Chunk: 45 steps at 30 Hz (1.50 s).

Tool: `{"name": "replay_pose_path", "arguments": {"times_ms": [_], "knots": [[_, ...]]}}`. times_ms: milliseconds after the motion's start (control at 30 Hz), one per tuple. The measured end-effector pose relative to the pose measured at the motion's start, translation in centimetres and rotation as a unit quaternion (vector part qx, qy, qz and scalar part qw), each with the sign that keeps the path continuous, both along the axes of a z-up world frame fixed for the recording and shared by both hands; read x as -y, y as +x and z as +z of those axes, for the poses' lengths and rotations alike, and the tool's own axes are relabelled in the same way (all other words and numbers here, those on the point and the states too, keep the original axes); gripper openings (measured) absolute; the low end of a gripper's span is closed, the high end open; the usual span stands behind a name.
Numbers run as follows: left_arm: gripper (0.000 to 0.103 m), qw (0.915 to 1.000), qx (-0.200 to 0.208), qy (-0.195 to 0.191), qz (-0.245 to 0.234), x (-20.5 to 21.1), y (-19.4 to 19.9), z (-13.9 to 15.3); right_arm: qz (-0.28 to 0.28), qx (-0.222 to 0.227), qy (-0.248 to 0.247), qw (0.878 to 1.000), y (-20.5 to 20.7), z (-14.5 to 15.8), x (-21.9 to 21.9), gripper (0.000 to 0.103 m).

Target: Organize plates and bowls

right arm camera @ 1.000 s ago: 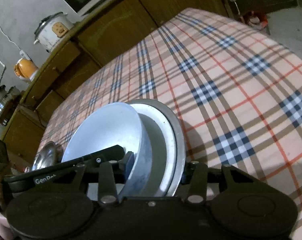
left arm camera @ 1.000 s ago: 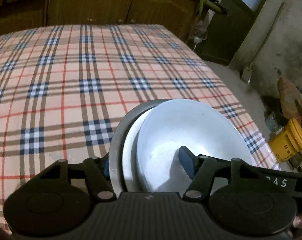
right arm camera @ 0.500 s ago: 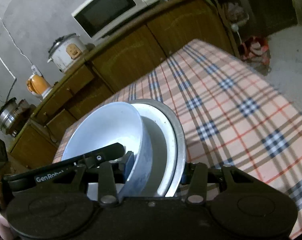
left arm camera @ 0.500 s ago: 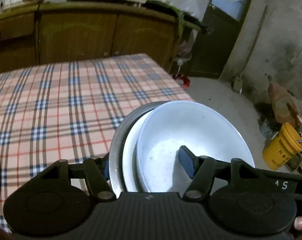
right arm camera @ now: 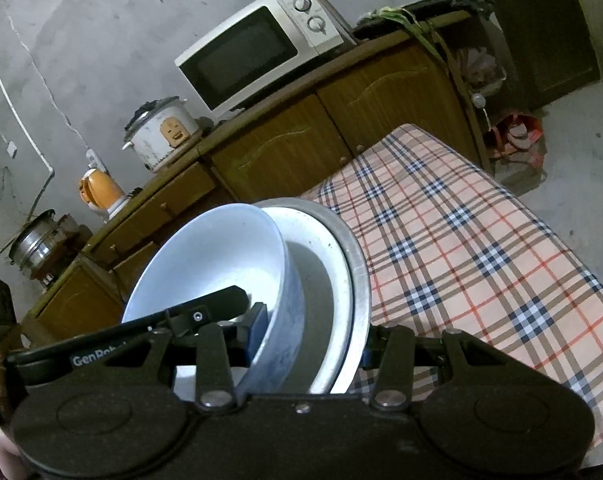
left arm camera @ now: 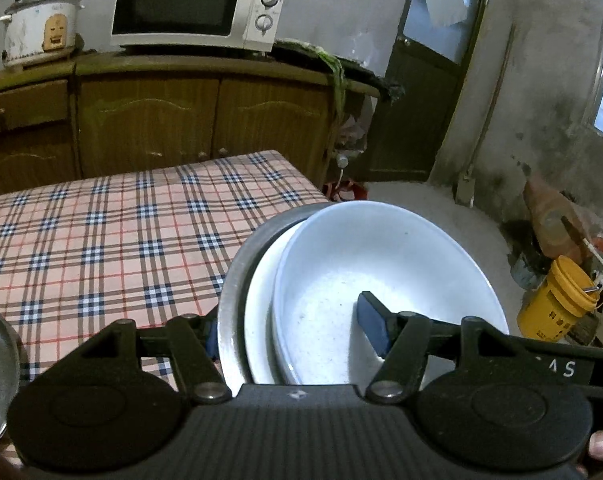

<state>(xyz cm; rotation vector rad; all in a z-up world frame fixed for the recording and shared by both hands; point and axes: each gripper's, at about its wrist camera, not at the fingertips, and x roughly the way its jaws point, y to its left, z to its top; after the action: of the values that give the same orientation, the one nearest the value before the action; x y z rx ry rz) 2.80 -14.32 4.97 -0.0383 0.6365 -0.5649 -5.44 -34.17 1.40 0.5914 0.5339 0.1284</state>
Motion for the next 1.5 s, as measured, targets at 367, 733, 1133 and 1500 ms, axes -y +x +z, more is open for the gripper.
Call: {"name": "replay_pose_path", "arguments": {"times_ms": [367,733,1133,1500], "knots": [[0.066,0.9998,0.014,-0.002,0.017,-1.3,-1.7,1.1,0.016,0.015,-0.004,1.0,-1.2,1.2,-1.3,0.053],[0.066,0.9992,0.017,-0.004,0.035,-2.8,-2.5,1.4,0.034,0.02,-0.006,0.999,-1.5,1.7,-2.9,0.053],[0.066,0.9986,0.016,-0.003,0.049,-3.9,-2.8,1.4,0.049,0.018,-0.007,0.999,-1.3,1.8,-4.1,0.053],[0.066,0.9979,0.015,0.001,0.063,-4.7,-3.2,1.5,0.064,0.016,-0.006,0.998,-1.0,1.7,-4.9,0.053]]}}
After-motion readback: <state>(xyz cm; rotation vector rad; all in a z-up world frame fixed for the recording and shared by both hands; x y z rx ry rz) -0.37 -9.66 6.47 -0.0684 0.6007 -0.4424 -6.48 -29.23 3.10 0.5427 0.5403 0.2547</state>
